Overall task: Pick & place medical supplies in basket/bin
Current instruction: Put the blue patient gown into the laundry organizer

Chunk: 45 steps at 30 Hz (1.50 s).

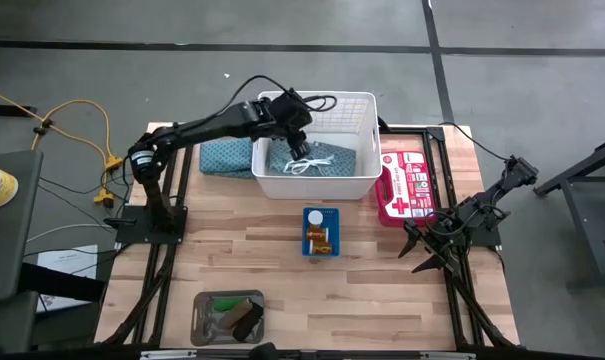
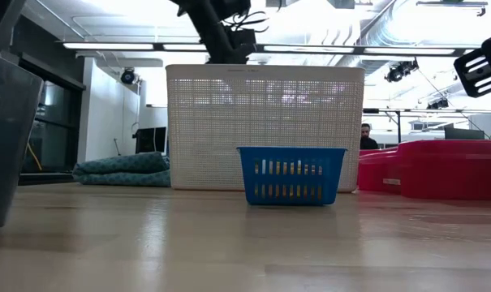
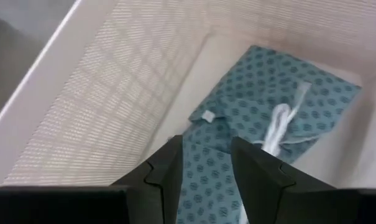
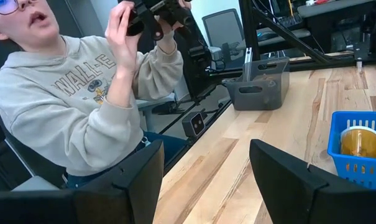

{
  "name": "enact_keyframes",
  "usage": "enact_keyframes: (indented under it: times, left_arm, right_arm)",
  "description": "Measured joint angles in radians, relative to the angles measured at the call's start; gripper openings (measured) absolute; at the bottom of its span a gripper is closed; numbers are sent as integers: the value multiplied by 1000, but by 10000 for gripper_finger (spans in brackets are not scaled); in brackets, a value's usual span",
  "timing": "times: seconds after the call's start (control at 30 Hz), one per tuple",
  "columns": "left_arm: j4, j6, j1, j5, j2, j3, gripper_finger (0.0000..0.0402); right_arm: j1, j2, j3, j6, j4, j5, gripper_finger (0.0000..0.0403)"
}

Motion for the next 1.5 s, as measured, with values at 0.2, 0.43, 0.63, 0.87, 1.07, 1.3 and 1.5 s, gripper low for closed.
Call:
enact_keyframes:
  times: [0.2, 0.43, 0.63, 0.87, 1.07, 1.3, 1.5]
  left_arm:
    - [-1, 0, -13, 0, 0, -1, 129]
    - [-4, 0, -17, 0, -20, -1, 129]
    - [-67, 0, -12, -30, -102, -1, 129]
    - [-259, -24, 11, -66, -228, -1, 129]
    - [-405, 54, 44, -19, -315, -1, 129]
    - [-515, 90, 90, 49, -358, -1, 129]
    - [-556, 89, 132, 104, -356, -9, 129]
  right_arm:
    - [0, 0, 0, 0, 0, 0, 226]
    - [0, 0, 0, 0, 0, 0, 226]
    - [0, 0, 0, 0, 0, 0, 226]
    - [0, 0, 0, 0, 0, 0, 226]
    - [0, 0, 0, 0, 0, 0, 226]
    - [0, 0, 0, 0, 0, 0, 226]
    - [0, 0, 0, 0, 0, 0, 226]
